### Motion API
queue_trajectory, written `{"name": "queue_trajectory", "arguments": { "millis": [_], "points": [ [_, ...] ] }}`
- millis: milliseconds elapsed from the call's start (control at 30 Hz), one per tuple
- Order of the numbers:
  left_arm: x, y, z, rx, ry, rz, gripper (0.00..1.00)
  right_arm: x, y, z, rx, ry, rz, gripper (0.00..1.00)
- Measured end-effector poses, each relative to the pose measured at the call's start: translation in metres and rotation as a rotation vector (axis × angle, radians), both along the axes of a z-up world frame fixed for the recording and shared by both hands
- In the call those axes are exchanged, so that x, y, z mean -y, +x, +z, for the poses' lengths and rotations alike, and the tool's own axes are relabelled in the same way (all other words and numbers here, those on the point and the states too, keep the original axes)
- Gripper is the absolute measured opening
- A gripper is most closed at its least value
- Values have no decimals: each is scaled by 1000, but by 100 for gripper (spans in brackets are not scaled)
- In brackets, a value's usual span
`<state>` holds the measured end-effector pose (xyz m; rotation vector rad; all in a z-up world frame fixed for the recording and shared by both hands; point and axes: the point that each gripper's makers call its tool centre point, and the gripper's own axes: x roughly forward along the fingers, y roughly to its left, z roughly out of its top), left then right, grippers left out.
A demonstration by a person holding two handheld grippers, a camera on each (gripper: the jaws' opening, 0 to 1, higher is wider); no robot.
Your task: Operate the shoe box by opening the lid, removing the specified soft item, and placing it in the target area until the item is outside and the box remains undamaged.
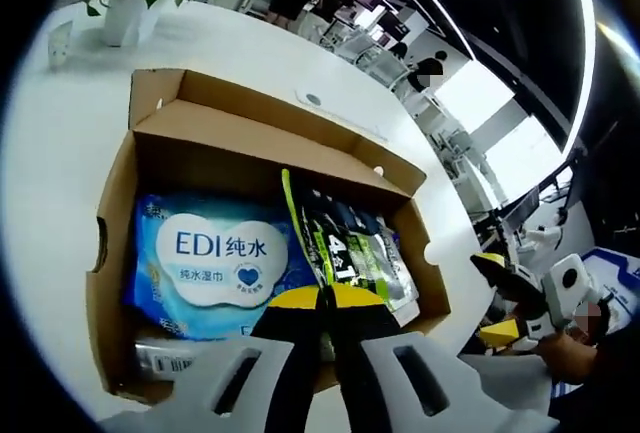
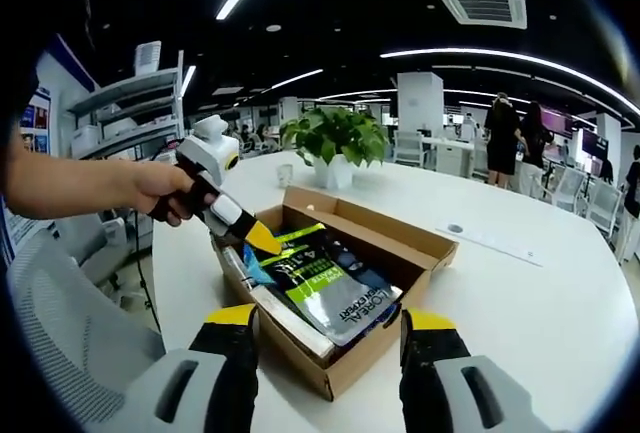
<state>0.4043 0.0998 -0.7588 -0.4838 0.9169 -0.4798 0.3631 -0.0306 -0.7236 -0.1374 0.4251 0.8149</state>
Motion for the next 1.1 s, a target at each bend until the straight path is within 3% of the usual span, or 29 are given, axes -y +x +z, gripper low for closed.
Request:
{"name": "queue_trajectory", "arguments": {
  "millis": [300,567,1100],
  "points": [
    [0,1,20,31,1,11,0,-11,1,-4,13,-16,28,53],
    [4,4,34,55,0,0,0,-23,3,-4,50,-22,66,47],
    [8,0,45,46,-32,18,0,-51,19,-28,68,-112,122,32]
  ]
}}
